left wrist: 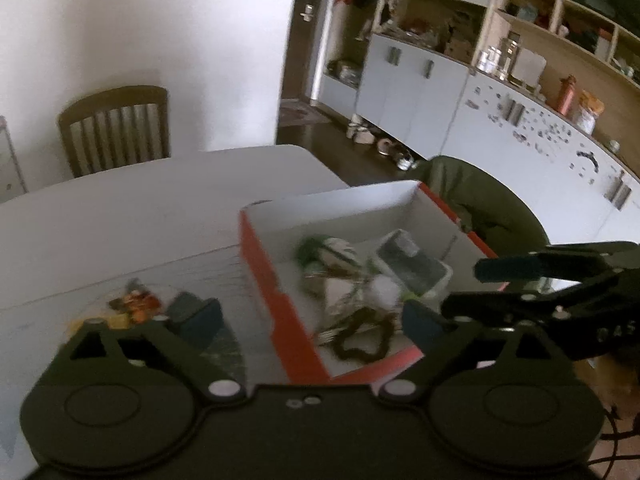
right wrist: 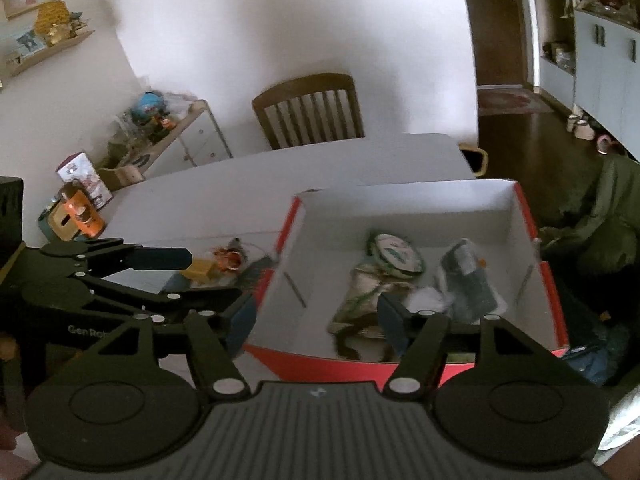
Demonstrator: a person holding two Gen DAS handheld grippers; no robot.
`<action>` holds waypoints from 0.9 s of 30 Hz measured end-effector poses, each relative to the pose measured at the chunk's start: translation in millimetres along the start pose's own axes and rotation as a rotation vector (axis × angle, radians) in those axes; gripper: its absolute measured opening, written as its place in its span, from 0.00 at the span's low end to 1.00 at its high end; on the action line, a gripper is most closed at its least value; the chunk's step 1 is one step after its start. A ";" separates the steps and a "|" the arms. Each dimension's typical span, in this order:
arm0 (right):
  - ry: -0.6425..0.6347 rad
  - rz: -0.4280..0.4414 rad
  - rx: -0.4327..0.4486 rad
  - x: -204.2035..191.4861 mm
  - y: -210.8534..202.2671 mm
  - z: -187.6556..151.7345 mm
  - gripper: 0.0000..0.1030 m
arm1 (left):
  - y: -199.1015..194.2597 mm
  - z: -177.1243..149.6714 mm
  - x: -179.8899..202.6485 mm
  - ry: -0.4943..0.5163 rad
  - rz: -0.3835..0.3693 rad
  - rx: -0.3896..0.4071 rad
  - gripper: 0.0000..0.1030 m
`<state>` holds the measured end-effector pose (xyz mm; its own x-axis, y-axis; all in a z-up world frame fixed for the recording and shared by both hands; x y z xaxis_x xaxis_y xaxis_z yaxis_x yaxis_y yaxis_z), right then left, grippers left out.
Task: Organize objects
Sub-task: 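Withdraw both grippers from the box back toward the table pile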
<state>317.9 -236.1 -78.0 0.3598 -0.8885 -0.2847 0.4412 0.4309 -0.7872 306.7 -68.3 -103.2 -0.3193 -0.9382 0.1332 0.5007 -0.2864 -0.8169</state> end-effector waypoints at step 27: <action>-0.014 -0.007 -0.060 -117.1 77.0 26.6 0.80 | 9.4 -47.2 -181.7 -0.052 0.203 -0.004 0.99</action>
<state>331.6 -94.7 -90.8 0.3686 -0.8891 -0.2714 0.3942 0.4139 -0.8205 331.5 108.7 -161.5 -0.1701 -0.9854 -0.0054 0.5472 -0.0899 -0.8321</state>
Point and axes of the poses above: each gripper's, at about its wrist camera, not at the fingertips, and y roughly the way its jaws point, x to its right, z to its top, the point moved 10 cm from there along y, roughly the way its jaws point, and after that the axes turned 12 degrees about -x, right-handed, at the moved point
